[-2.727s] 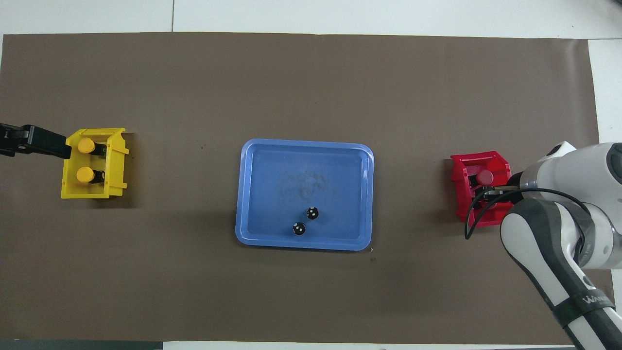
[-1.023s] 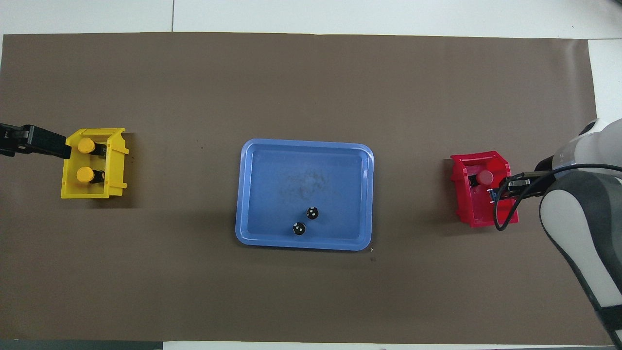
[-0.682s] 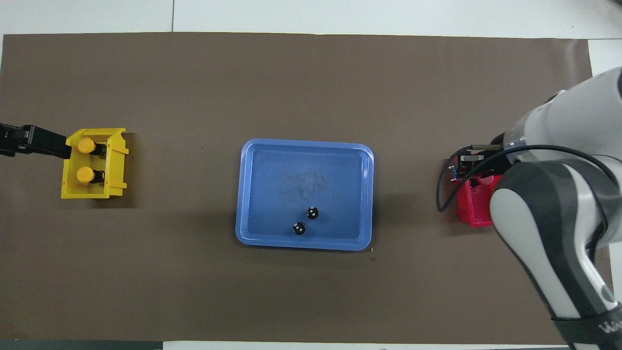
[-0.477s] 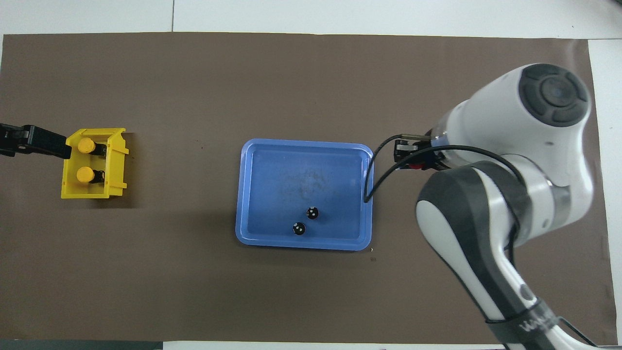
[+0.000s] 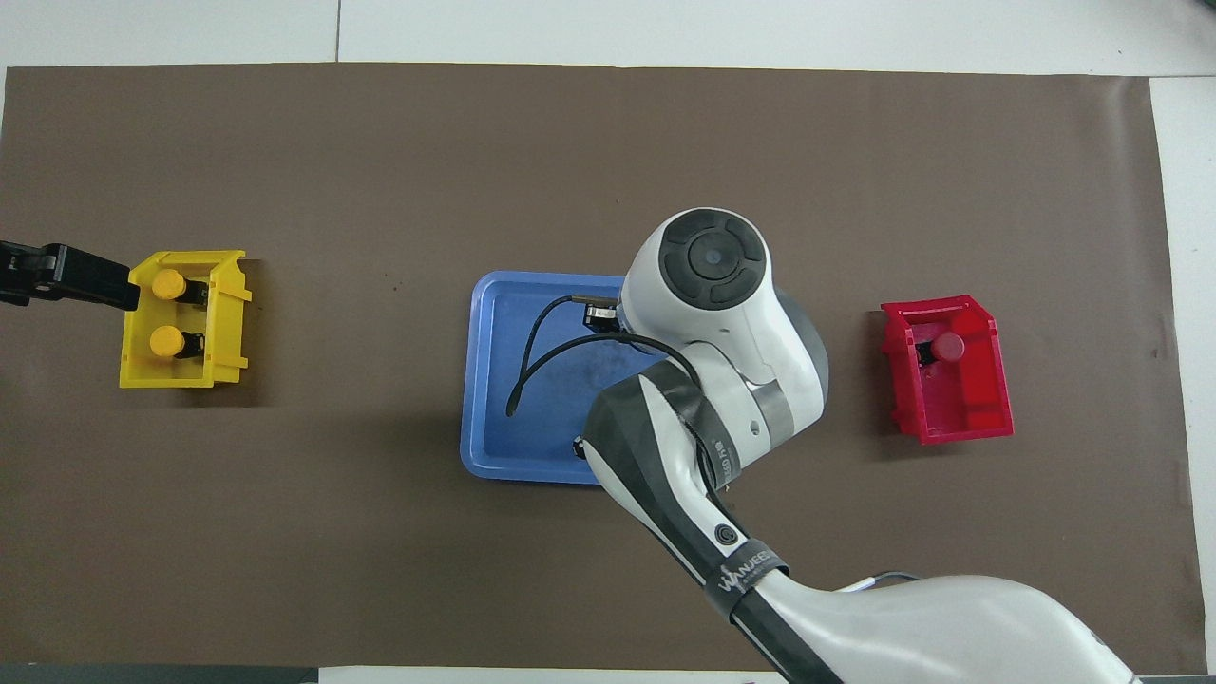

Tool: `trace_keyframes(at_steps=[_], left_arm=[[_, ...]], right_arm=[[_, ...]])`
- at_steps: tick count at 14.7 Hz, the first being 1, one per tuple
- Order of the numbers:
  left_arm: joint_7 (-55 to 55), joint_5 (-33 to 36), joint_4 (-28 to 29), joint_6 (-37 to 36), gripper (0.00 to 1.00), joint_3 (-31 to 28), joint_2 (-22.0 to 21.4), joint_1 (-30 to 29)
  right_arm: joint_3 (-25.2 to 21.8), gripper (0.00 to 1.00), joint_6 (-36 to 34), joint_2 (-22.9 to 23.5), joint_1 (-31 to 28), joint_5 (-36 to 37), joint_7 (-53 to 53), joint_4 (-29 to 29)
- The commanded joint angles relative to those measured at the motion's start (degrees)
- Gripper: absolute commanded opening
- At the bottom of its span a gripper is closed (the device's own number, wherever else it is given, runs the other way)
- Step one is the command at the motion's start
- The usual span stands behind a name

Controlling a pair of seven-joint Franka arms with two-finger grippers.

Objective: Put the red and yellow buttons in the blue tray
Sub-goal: 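Carry the red button with the right gripper into the blue tray, release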

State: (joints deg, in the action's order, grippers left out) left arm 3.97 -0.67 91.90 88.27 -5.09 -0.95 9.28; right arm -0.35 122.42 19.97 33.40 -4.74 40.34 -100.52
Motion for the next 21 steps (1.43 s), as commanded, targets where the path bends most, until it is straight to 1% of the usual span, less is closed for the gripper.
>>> trace_keyframes(at_steps=[1, 3, 5, 6, 7, 8, 9, 10, 11, 13, 14, 16, 17, 18, 19, 20, 21], left_arm=[[0.4, -0.4, 1.4, -0.8, 1.00, 0.1, -1.6, -0.3], [0.4, -0.2, 0.7, -2.6, 1.00, 0.0, -1.5, -0.1], [0.6, 0.0, 0.9, -2.8, 1.00, -0.1, -2.0, -0.2], [1.0, 0.2, 3.6, -1.4, 1.00, -0.2, -3.1, -0.8], [1.6, 0.2, 9.4, 5.2, 1.00, -0.2, -5.6, -3.1], [4.9, 0.2, 15.7, 12.4, 1.00, -0.2, -7.6, -5.0], [6.6, 0.2, 19.6, 16.9, 1.00, -0.2, -7.9, -5.8], [6.8, 0.2, 20.3, 18.8, 1.00, -0.3, -6.7, -6.4], [6.8, 0.2, 20.2, 20.5, 1.00, -0.2, -4.4, -7.9], [6.4, 0.2, 20.2, 25.1, 0.99, -0.2, -0.7, -8.5], [5.1, 0.2, 20.2, 26.3, 0.95, -0.2, 1.1, -8.5], [2.5, 0.1, 20.4, 30.0, 0.84, -0.2, 3.7, -8.4], [2.4, 0.1, 20.4, 31.2, 0.78, -0.2, 5.0, -8.2], [2.4, 0.1, 20.4, 32.7, 0.74, -0.1, 5.9, -8.2], [2.4, 0.1, 20.5, 34.1, 0.72, -0.1, 6.7, -8.3], [2.4, 0.1, 20.5, 35.1, 0.72, -0.2, 7.5, -8.4], [2.4, 0.1, 20.5, 35.8, 0.72, -0.2, 8.1, -8.5]], right_arm=[[-0.3, 0.21, 0.9, 1.8, 1.0, 2.2, 1.8, 1.2], [-0.3, 0.24, 1.2, 2.2, 1.8, 2.2, 2.0, 0.9], [-0.3, 0.34, 4.0, 2.4, 1.9, 2.2, 2.1, -0.6], [-0.3, 0.35, 4.9, 2.5, 2.0, 2.2, 2.1, -1.2], [-0.2, 0.36, 5.7, 3.0, 2.0, 2.2, 2.1, -1.4], [-0.3, 0.43, 5.6, 3.0, 2.0, 2.2, 2.1, -1.5], [-0.3, 0.55, 5.3, 3.0, 2.0, 2.2, 2.1, -1.2], [-0.3, 0.66, 5.4, 3.0, 1.9, 2.2, 2.1, -0.9], [-0.3, 0.73, 5.4, 3.0, 1.8, 2.2, 2.0, -0.5], [-0.6, 0.75, 4.4, 2.8, 0.8, 2.5, 1.4, 1.9], [-0.9, 0.74, 3.0, 2.2, -0.4, 3.8, 0.4, 2.7], [-0.8, 0.74, 1.3, -2.5, -5.3, 5.6, -5.2, 1.9], [-0.8, 0.74, -2.0, -5.3, -7.9, 5.7, -8.1, 1.3], [-0.8, 0.74, -4.5, -7.7, -10.8, 5.7, -11.6, 0.3], [-0.8, 0.74, -7.1, -10.4, -13.6, 5.7, -15.5, -1.2], [-0.8, 0.74, -9.5, -13.7, -16.7, 5.7, -20.3, -4.0], [-0.7, 0.74, -9.8, -17.2, -20.8, 5.5, -25.6, -7.7]])
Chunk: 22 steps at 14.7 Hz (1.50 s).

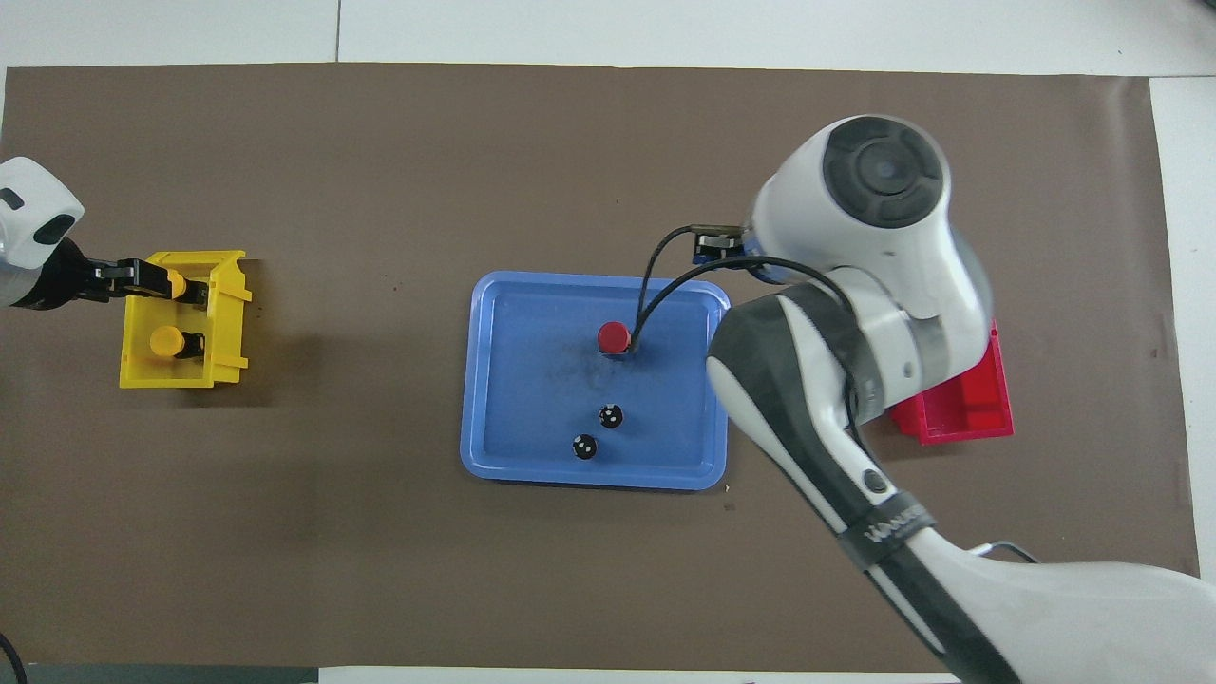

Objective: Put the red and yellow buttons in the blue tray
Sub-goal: 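Return the right gripper to the red holder while the left gripper grasps a yellow button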

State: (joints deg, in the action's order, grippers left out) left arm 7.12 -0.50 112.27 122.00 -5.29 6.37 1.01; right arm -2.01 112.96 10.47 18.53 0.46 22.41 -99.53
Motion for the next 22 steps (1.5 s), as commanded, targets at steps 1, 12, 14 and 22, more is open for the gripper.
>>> trace_keyframes(at_steps=[1, 12, 14, 22], left_arm=[[-0.7, -0.1, 0.1, 2.9, 0.72, 0.1, 1.6, -0.2], [-0.7, -0.6, 0.1, 7.5, 0.68, 0.1, 5.6, -0.4], [-0.6, -0.6, 0.1, 7.6, 0.67, 0.0, 5.9, -0.4], [-0.7, -0.6, 0.1, 8.3, 0.02, 0.1, 6.6, -1.0]], right_arm=[[1.0, 0.74, -0.5, -10.4, -9.1, 0.0, -13.2, -11.9], [1.0, 0.59, 16.1, -12.6, -19.4, -0.5, -31.3, -28.7], [1.0, 0.59, 18.4, -11.7, -19.6, -0.5, -31.8, -29.9], [1.0, 0.62, 21.7, -11.8, -19.5, -3.1, -32.0, -32.4]])
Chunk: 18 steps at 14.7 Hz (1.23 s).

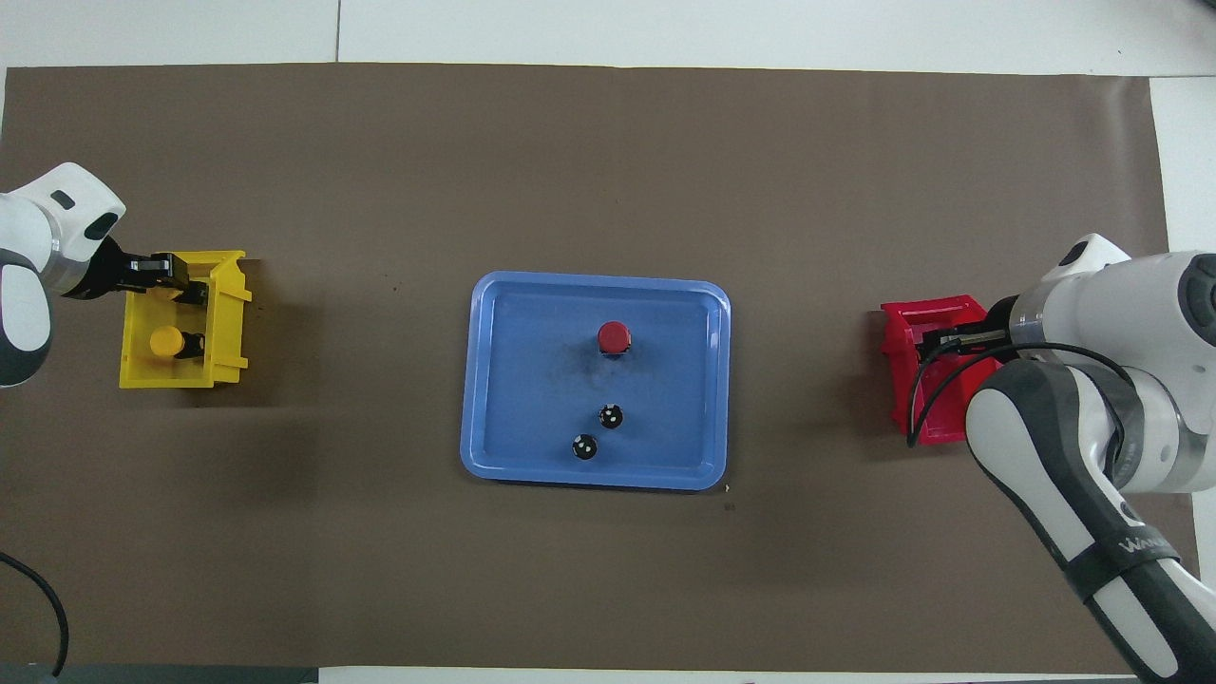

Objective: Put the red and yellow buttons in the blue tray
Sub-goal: 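Lift the yellow button with the left gripper toward the blue tray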

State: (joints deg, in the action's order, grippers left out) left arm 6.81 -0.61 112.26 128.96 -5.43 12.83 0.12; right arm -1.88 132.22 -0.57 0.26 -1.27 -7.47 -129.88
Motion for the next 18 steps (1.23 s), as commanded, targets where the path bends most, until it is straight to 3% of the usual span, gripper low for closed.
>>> trace_keyframes(at_steps=[1, 4, 7, 9, 12, 14, 16, 18], left_arm=[[-0.6, -0.9, 0.0, 1.3, 0.02, 0.2, 0.3, 0.4], [-2.1, -1.3, -3.6, -3.6, 0.02, 0.4, 0.3, 0.8], [-3.6, 0.9, -19.7, -23.2, 0.02, 0.3, -0.2, 3.9], [-12.7, 6.4, -24.5, -26.9, 0.01, 0.3, 0.0, 10.1], [-29.9, 5.5, -17.6, -19.8, 0.02, 0.9, -2.8, 18.8], [-33.7, 2.5, -12.4, -15.6, 0.02, 0.9, -3.9, 24.4], [-38.6, 2.3, -9.9, -13.5, 0.01, 0.9, -3.3, 29.6], [-43.6, 2.3, -7.9, -10.1, 0.01, 0.9, -2.0, 34.1]], right_arm=[[0.8, 0.62, 2.7, -0.6, -1.3, -1.4, -2.6, -2.3], [0.8, 0.62, 3.7, 0.2, -1.4, -1.4, -4.0, -2.4], [0.8, 0.57, 4.4, 0.0, -1.5, -1.5, -4.0, -3.3], [0.8, 0.54, 4.6, -0.1, -1.9, -1.4, -4.0, -3.8], [0.8, 0.41, 5.0, -0.3, -2.1, -1.4, -4.4, -4.4], [0.8, 0.26, 4.9, -0.3, -2.1, -1.4, -4.4, -4.2], [0.8, 0.24, 2.9, 0.2, -2.0, -1.4, -4.4, -1.8], [0.7, 0.24, -4.7, 1.4, -1.9, -1.4, -4.3, 4.4]])
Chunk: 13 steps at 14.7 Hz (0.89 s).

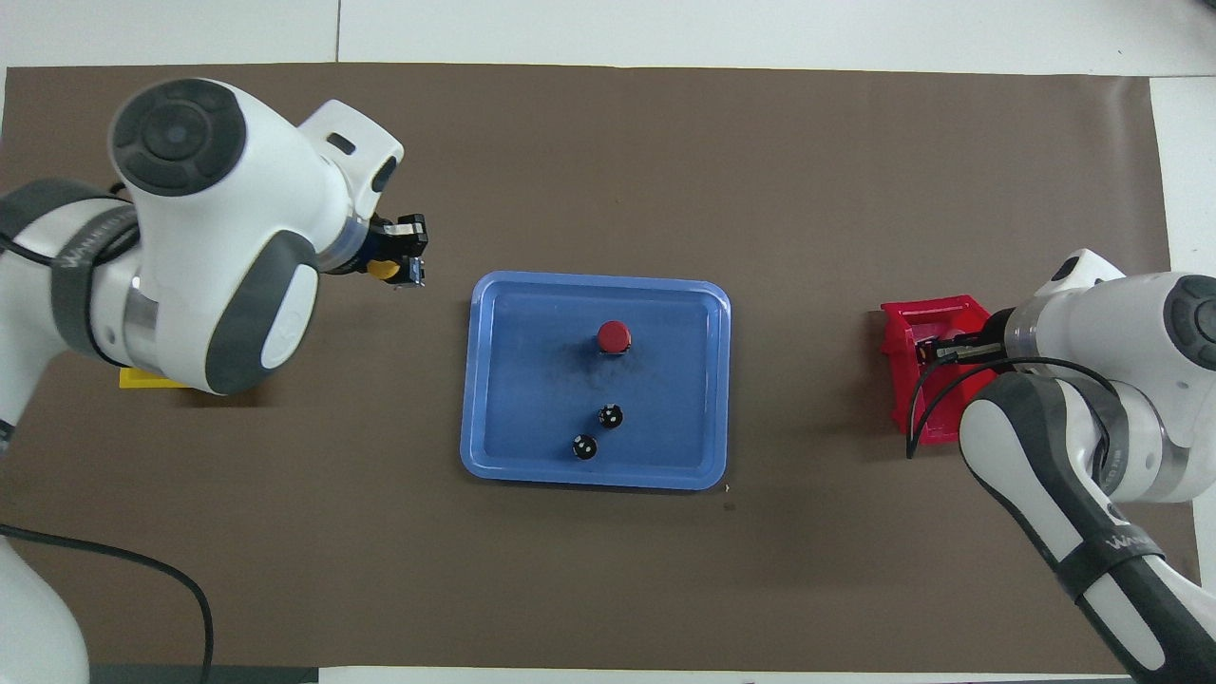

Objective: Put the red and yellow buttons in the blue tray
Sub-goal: 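Lift the yellow button with the left gripper toward the blue tray, then place the yellow button in the tray while the right gripper grasps a red button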

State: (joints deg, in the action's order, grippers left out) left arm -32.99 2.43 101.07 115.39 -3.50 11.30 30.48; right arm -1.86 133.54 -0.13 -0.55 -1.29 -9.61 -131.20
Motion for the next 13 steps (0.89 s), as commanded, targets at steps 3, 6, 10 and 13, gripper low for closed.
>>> trace_keyframes(at_steps=[3, 6, 10, 13], left_arm=[[-9.1, -0.8, 3.3, 7.6, 0.01, -1.1, 2.9, 8.5], [-11.7, -0.8, 3.3, 10.9, 0.01, -1.1, 6.4, 11.3], [-10.8, -0.8, 3.2, 10.6, 0.18, -1.1, 7.3, 11.5], [-10.3, -0.8, 2.3, 8.5, 1.00, -1.1, 6.5, 11.4]], right_arm=[[0.7, 0.24, -17.6, 1.5, -1.2, -0.6, -1.9, 14.9], [1.2, 0.24, -26.0, 2.9, -0.3, -0.6, 0.1, 24.0], [1.3, 0.25, -32.6, 7.4, 4.9, -1.5, 9.5, 35.9], [1.3, 0.25, -32.5, 8.6, 9.1, -3.5, 18.3, 37.9]])
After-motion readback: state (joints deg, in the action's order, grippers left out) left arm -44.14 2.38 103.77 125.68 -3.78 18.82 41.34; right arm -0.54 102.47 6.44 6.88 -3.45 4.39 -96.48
